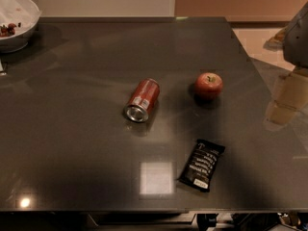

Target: Place coke can upright

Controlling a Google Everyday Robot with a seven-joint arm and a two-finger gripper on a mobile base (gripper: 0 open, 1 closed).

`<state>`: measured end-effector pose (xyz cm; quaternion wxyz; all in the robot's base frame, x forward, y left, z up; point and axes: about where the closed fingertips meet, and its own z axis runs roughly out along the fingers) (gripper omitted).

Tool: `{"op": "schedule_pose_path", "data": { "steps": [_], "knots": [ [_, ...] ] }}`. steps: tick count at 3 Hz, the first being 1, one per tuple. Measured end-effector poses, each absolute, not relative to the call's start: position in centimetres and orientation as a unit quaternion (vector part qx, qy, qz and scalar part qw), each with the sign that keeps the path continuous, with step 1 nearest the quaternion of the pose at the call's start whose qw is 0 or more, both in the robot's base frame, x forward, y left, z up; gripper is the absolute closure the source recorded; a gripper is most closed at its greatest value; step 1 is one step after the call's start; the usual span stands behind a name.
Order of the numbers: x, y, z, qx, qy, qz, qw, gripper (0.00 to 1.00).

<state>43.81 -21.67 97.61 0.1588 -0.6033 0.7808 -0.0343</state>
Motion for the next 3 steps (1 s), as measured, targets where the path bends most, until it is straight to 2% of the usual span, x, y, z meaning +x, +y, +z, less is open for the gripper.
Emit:
{"op": "schedule_pose_path", "data": {
  "steps": [2, 3],
  "knots": [
    [44.9, -21.3, 97.5, -0.590, 0.790, -0.026, 0.164, 0.00],
    [47.9, -19.9, 96.3, -0.569, 0.806, -0.009, 0.160, 0.00]
  ]
}}
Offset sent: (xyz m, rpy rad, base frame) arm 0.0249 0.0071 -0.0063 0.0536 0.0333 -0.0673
